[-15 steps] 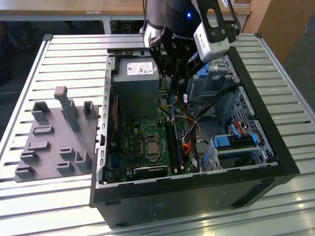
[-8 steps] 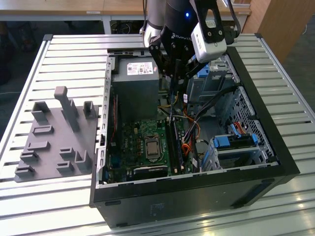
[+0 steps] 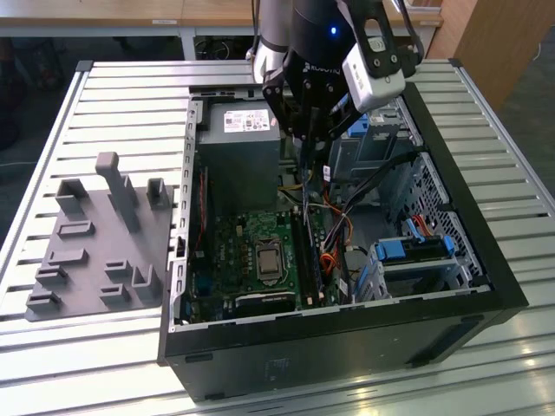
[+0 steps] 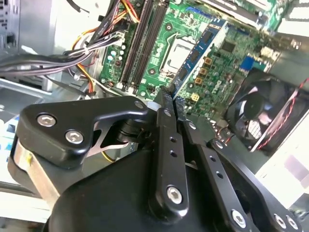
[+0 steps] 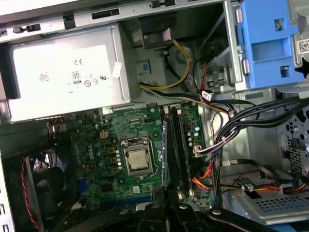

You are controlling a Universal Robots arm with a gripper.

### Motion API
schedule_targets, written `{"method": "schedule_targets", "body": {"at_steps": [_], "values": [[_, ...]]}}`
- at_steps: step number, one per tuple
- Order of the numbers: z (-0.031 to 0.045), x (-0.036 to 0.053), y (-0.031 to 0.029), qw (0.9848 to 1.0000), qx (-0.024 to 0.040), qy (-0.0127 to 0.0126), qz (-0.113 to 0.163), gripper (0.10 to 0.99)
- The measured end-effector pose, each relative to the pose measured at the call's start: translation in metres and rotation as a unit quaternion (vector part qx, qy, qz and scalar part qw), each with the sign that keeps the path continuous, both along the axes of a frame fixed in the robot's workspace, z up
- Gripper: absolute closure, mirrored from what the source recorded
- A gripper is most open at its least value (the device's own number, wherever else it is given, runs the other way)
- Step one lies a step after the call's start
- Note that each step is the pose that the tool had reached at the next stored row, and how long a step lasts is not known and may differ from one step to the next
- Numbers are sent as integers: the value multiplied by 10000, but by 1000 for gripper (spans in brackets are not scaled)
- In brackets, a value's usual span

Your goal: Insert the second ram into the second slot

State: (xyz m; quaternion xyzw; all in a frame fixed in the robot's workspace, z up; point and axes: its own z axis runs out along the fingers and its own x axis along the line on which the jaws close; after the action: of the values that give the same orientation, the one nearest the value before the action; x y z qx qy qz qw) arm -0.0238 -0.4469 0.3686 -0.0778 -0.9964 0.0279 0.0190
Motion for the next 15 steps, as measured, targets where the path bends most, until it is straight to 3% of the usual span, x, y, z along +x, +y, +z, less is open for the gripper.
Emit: {"method": "schedule_targets", "body": {"at_steps": [5, 15], "values": [[-19, 0, 0, 9995, 0, -9, 320, 945], [-51, 0, 0, 9994, 0, -9, 338, 945]]}}
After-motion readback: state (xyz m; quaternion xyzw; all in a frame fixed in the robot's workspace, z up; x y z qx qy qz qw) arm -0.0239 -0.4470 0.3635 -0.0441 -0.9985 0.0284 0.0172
